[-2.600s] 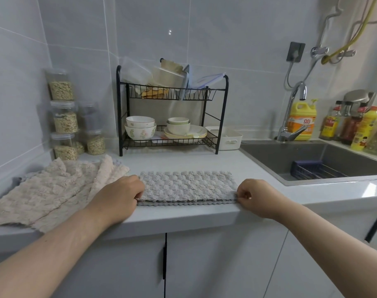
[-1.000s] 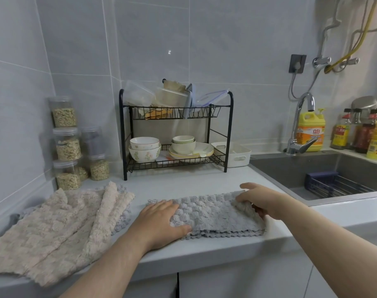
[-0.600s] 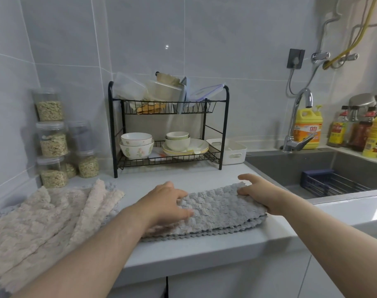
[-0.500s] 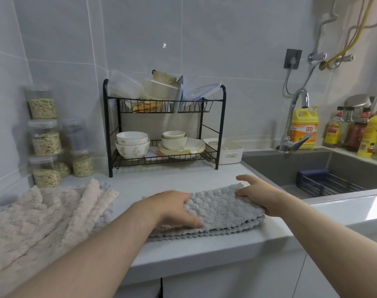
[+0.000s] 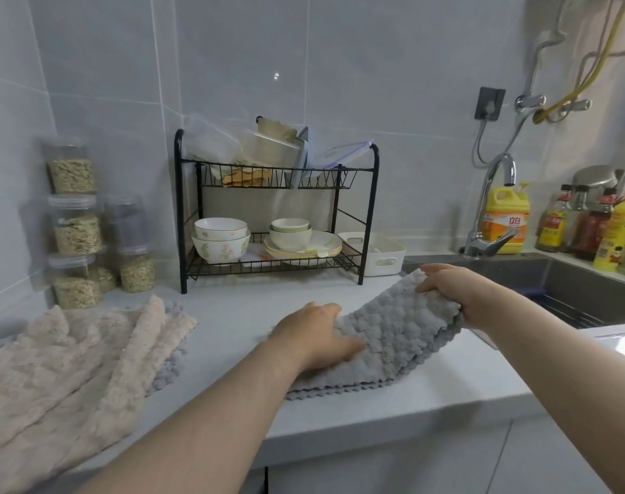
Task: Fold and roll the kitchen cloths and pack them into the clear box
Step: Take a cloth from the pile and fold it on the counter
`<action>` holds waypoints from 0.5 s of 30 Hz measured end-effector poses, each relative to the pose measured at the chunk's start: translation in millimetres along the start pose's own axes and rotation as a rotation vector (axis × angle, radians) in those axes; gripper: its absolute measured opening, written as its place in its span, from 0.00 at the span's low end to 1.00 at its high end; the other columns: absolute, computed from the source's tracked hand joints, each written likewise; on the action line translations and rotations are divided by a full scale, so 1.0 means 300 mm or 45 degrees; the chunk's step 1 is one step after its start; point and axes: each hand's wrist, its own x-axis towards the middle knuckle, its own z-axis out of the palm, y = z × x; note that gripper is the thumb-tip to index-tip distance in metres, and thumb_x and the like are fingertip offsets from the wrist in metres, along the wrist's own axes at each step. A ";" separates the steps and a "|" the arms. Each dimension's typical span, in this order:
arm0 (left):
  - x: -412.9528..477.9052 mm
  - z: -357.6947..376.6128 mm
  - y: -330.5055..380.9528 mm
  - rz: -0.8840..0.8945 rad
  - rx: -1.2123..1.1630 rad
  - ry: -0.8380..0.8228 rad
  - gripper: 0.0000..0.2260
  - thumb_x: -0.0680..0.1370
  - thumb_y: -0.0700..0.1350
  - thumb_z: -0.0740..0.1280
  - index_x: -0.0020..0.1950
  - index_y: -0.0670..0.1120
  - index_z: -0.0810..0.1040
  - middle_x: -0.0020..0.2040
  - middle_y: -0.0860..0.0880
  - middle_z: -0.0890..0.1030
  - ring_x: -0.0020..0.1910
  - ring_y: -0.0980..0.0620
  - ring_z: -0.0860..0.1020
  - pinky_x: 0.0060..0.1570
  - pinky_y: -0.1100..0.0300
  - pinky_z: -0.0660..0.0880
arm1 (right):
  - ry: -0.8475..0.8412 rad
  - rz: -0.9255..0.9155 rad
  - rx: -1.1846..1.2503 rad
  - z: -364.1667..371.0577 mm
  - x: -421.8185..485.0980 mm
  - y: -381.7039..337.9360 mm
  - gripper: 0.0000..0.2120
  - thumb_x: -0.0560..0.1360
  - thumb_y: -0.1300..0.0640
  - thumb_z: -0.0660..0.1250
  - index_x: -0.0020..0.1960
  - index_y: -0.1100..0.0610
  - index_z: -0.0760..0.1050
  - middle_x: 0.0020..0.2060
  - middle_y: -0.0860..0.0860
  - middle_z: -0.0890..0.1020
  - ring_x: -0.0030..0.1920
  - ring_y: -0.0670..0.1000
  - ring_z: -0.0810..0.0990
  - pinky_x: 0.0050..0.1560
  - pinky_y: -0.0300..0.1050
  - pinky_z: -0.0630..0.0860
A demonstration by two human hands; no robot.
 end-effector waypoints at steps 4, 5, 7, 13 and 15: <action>-0.038 -0.067 -0.243 -0.242 0.065 0.371 0.18 0.78 0.54 0.58 0.65 0.50 0.73 0.65 0.48 0.74 0.60 0.47 0.74 0.56 0.54 0.72 | 0.012 -0.071 -0.117 0.034 -0.040 -0.059 0.24 0.75 0.67 0.63 0.69 0.55 0.71 0.52 0.59 0.77 0.47 0.59 0.80 0.35 0.46 0.81; -0.050 -0.075 -0.315 -0.316 0.120 0.374 0.16 0.78 0.50 0.57 0.63 0.48 0.74 0.63 0.47 0.75 0.59 0.46 0.73 0.55 0.54 0.72 | 0.015 -0.111 -0.198 0.057 -0.056 -0.068 0.24 0.75 0.67 0.62 0.70 0.55 0.70 0.49 0.57 0.76 0.44 0.56 0.79 0.36 0.46 0.82; -0.073 -0.074 -0.411 -0.441 0.171 0.377 0.14 0.76 0.44 0.56 0.59 0.46 0.74 0.60 0.45 0.75 0.56 0.44 0.71 0.54 0.53 0.72 | 0.041 -0.174 -0.381 0.116 -0.082 -0.080 0.24 0.76 0.66 0.60 0.71 0.54 0.68 0.44 0.52 0.74 0.39 0.52 0.75 0.44 0.50 0.81; -0.073 -0.067 -0.437 -0.462 0.059 0.447 0.18 0.74 0.39 0.57 0.62 0.46 0.74 0.59 0.44 0.75 0.55 0.44 0.71 0.51 0.54 0.70 | 0.031 -0.355 -0.649 0.349 -0.102 -0.096 0.10 0.71 0.69 0.58 0.51 0.64 0.72 0.38 0.58 0.73 0.34 0.54 0.72 0.30 0.42 0.68; -0.074 -0.069 -0.444 -0.476 0.010 0.461 0.16 0.74 0.39 0.58 0.60 0.45 0.75 0.58 0.44 0.75 0.54 0.44 0.71 0.50 0.55 0.69 | 0.026 -0.377 -0.776 0.423 -0.112 -0.091 0.04 0.71 0.68 0.60 0.44 0.62 0.71 0.36 0.57 0.75 0.34 0.54 0.73 0.28 0.41 0.69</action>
